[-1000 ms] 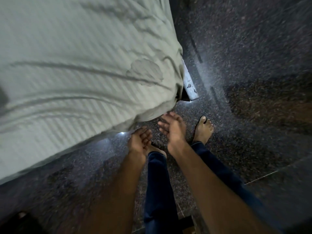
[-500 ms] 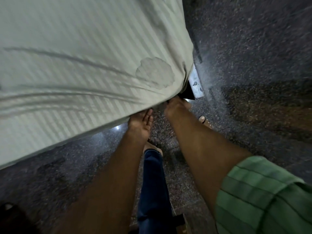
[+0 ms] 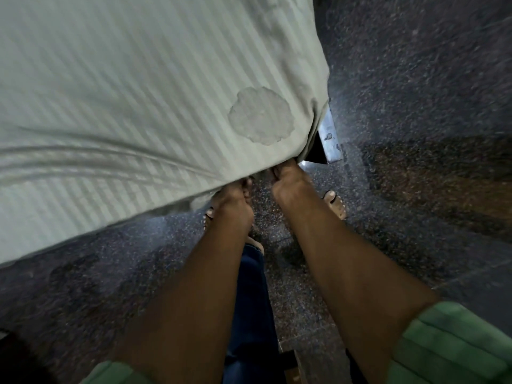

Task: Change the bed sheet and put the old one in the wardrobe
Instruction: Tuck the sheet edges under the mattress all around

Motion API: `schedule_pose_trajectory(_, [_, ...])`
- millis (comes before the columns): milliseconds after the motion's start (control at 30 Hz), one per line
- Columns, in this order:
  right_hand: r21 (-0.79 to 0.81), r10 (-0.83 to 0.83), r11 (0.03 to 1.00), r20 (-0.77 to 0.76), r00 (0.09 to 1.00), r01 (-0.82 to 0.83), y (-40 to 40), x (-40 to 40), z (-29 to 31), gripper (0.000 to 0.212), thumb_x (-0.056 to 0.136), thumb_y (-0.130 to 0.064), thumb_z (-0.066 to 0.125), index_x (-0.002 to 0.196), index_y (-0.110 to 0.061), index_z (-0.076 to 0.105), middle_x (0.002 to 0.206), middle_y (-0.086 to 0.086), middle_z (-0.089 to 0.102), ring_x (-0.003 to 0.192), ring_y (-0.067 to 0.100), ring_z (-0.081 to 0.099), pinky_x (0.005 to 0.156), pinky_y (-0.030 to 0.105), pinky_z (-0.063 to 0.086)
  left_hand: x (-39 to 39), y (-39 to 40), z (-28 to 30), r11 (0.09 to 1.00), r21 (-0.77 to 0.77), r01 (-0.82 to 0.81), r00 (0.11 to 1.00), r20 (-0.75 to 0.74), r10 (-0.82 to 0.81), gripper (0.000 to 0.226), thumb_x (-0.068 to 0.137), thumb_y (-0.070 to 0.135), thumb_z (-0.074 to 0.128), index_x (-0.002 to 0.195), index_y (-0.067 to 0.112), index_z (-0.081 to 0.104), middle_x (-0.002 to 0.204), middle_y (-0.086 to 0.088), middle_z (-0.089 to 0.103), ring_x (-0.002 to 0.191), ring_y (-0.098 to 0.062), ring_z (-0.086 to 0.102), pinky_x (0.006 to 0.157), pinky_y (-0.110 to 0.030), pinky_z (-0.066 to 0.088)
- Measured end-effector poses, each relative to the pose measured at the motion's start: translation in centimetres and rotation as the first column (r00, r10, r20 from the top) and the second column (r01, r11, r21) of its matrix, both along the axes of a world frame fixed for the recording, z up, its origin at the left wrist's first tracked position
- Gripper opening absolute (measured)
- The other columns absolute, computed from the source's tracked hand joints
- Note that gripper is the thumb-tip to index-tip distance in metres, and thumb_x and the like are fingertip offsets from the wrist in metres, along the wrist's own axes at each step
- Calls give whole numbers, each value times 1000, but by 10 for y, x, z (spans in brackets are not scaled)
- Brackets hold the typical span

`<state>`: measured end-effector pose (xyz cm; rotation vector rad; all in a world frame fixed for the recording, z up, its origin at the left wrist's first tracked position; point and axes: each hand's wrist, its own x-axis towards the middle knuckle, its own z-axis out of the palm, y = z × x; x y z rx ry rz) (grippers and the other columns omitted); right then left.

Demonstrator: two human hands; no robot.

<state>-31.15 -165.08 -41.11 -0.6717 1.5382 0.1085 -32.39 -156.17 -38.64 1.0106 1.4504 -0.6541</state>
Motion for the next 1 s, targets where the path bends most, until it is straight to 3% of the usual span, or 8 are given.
schedule_pose_trajectory(133, [59,-55,997,40,998,53,-3,3,14,27,101,-4,48,80,-15,61,61,0,69,46,11,62,38,19,47,2,-7,-1,927,-55,-370,922,102,374,16,105,11,51,112,12,65,114,-1,69,83,-8,64,66,-18,54])
schedule_pose_trajectory(233, [165,-140,979,94,986,123,-2,2,26,38,103,-14,32,71,-21,52,43,-6,52,31,10,47,36,15,38,-2,-9,-1,905,-129,-404,895,149,421,24,105,21,44,94,17,65,74,3,67,60,-7,59,56,-18,52])
schedule_pose_trajectory(367, [243,-262,947,206,943,210,1,13,25,42,98,-40,33,92,-18,68,77,11,73,70,25,72,71,35,60,3,-8,-1,869,-188,-457,858,163,487,37,103,34,40,96,14,69,70,-2,70,69,-16,67,85,-30,58])
schedule_pose_trajectory(500, [362,-349,898,244,905,249,4,22,8,78,78,-68,40,135,-22,67,141,21,60,133,52,49,113,72,31,-1,-1,-19,830,-258,-495,824,163,542,49,100,46,41,127,16,70,115,-11,76,122,-31,65,113,-51,44])
schedule_pose_trajectory(667, [405,-458,849,246,854,339,4,32,8,70,92,-68,30,133,-23,66,145,18,57,135,49,46,116,68,30,-2,-4,-30,732,-445,-515,735,209,644,73,87,63,41,144,20,58,142,-17,61,133,-43,55,113,-65,37])
schedule_pose_trajectory(833, [283,-400,896,186,897,341,5,5,6,42,100,-40,32,100,-19,68,95,14,74,97,31,67,92,48,55,-14,4,-19,773,-224,-594,755,177,632,44,99,51,39,90,18,67,80,-3,63,72,-22,68,103,-41,53])
schedule_pose_trajectory(900, [250,-321,928,161,933,276,1,-18,10,31,99,-29,36,93,-19,64,83,7,71,83,22,65,100,47,53,-24,6,-6,765,-220,-605,747,174,641,46,102,48,36,96,16,69,87,-4,71,83,-20,72,108,-42,50])
schedule_pose_trajectory(1000, [229,-204,958,113,972,174,-6,-37,25,49,105,-32,32,123,-3,66,119,18,73,114,30,68,112,49,46,-28,3,10,768,-235,-595,755,164,635,51,101,48,37,119,15,71,115,-8,76,110,-26,73,106,-43,52])
